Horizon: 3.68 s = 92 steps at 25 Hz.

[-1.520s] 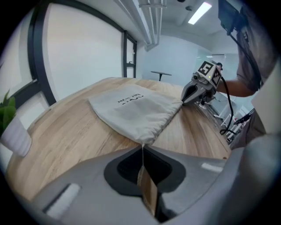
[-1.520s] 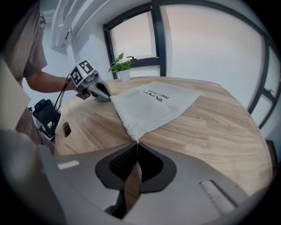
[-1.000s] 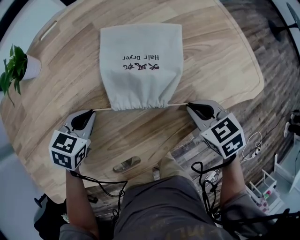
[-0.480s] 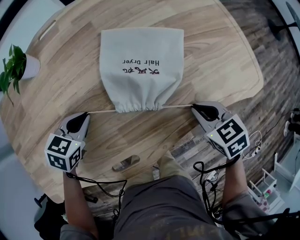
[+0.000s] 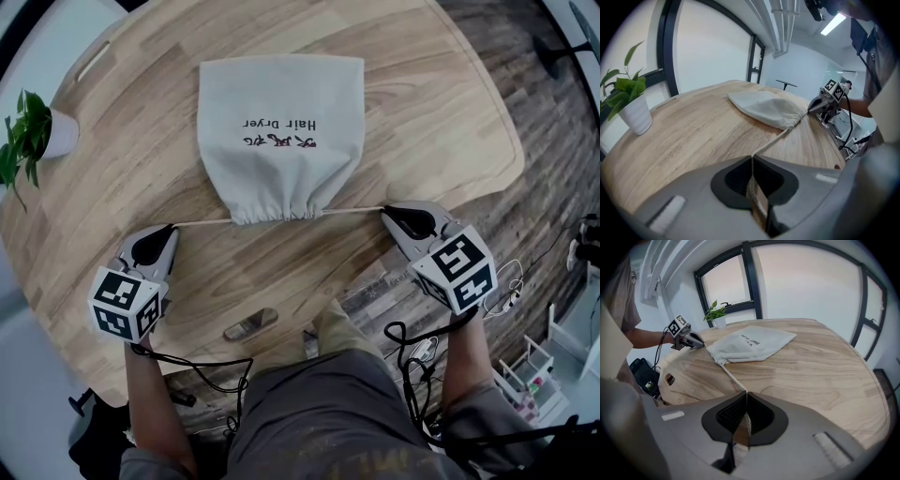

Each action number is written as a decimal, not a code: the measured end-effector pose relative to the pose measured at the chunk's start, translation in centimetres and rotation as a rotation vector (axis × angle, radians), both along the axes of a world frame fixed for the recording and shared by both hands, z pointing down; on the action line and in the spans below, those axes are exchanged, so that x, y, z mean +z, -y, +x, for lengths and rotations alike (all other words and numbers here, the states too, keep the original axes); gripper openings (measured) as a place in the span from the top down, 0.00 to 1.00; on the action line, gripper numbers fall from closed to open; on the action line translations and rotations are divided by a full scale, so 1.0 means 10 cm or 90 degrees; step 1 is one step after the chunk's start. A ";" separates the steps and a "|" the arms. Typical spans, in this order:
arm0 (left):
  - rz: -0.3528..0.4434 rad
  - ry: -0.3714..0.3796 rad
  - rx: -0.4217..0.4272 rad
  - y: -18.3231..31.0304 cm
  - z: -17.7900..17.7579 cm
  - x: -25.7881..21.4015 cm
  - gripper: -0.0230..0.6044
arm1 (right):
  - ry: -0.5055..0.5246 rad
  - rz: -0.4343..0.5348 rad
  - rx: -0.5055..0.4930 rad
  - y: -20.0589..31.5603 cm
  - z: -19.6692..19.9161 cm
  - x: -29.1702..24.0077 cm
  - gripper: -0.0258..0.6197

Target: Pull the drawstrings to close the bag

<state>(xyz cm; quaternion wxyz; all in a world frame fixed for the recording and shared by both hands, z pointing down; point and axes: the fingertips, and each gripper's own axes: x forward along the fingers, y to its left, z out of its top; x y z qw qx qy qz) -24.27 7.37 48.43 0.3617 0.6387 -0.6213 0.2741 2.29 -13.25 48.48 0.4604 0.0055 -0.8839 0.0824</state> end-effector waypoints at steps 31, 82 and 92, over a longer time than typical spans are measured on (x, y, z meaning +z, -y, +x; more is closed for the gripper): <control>0.002 0.026 0.231 0.61 0.63 -0.03 0.71 | 0.004 0.045 -0.207 -0.56 -0.62 -0.04 0.71; -0.017 0.034 0.143 0.50 0.44 -0.01 0.95 | -0.006 0.050 -0.091 -0.49 -0.47 -0.02 0.91; -0.015 0.034 0.144 0.50 0.44 -0.02 0.95 | 0.000 0.049 -0.083 -0.46 -0.39 -0.02 0.91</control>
